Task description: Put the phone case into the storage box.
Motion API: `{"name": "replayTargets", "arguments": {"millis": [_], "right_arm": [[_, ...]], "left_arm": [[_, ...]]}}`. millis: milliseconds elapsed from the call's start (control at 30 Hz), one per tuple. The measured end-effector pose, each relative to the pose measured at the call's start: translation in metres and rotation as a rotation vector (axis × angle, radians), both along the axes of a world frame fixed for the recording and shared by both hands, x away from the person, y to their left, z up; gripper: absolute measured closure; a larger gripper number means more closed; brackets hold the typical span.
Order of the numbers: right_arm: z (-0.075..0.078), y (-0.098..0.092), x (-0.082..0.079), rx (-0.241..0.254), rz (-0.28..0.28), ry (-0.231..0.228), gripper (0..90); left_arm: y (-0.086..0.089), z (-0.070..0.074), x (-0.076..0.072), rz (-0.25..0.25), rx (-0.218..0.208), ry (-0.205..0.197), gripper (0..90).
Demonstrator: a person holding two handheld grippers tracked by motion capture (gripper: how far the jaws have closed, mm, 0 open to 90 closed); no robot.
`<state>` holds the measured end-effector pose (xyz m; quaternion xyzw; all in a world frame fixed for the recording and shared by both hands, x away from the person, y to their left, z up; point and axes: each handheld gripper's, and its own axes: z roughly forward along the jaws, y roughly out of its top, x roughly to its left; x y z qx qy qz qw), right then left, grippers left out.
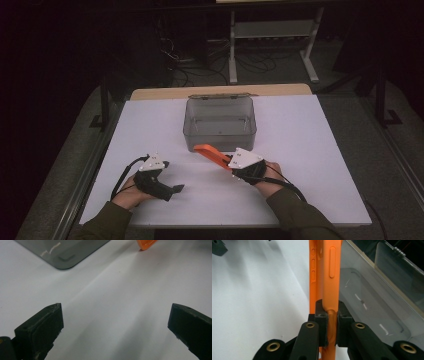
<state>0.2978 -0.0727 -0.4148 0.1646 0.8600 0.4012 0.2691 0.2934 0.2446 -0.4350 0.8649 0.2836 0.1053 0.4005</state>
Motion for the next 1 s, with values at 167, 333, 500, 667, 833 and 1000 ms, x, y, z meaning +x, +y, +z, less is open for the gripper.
{"name": "replayTargets", "arguments": {"millis": [167,333,500,667,833,1000], "right_arm": [[0.001,-0.003,0.003,0.042,0.001,0.055,81.9],[0.003,-0.008,0.008,0.093,-0.004,0.123,81.8],[0.004,-0.013,0.011,0.136,-0.011,0.181,81.8],[0.006,-0.016,0.014,0.172,-0.019,0.226,81.9],[0.007,-0.018,0.015,0.186,-0.02,0.245,81.9],[0.008,-0.019,0.015,0.187,-0.023,0.246,81.9]], "left_arm": [[0.0,0.0,0.0,-0.001,0.001,0.002,0.0],[0.0,0.0,0.0,0.003,-0.001,0.001,0.0],[0.0,0.0,0.0,0.001,0.0,0.001,0.0],[0.0,0.0,0.0,0.004,-0.007,0.001,0.0],[0.0,0.0,0.0,0.003,-0.008,0.0,0.0],[-0.001,0.0,0.0,0.001,-0.006,-0.004,0.0]]}}
